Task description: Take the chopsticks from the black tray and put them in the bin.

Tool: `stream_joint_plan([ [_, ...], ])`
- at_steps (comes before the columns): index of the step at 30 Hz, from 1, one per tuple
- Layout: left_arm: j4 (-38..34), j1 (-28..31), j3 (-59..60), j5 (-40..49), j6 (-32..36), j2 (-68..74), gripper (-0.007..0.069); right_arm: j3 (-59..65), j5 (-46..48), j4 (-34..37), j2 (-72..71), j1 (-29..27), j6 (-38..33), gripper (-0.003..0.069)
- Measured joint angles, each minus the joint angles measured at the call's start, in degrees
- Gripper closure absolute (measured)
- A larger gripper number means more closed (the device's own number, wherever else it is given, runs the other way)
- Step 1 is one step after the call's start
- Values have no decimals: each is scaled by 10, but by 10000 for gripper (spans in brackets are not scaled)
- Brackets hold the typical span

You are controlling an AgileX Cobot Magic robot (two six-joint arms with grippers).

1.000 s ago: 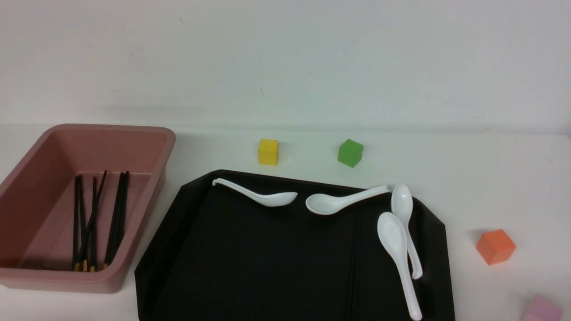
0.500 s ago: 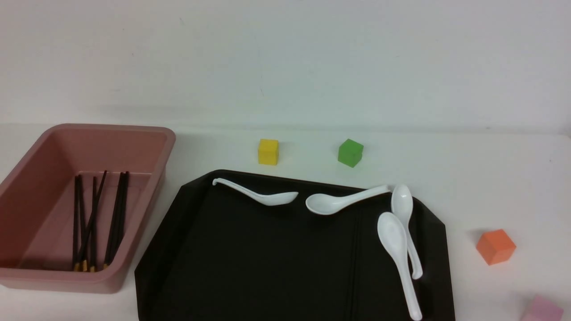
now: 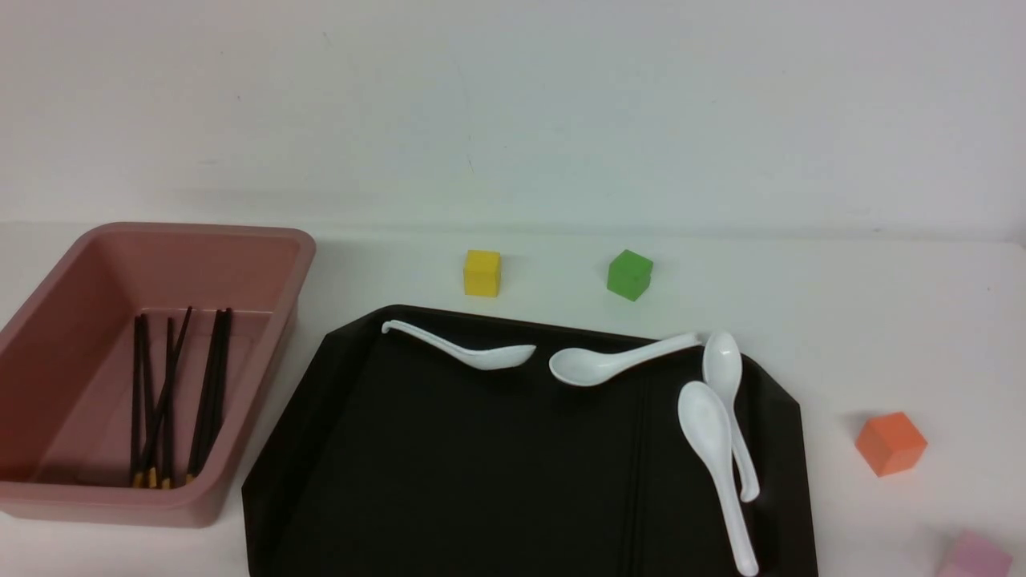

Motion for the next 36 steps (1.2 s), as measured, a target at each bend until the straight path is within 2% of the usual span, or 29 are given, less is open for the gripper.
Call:
stream_joint_plan([
  [36,0,0,0,0,0,0,386,0,0,0,0,0,0,496],
])
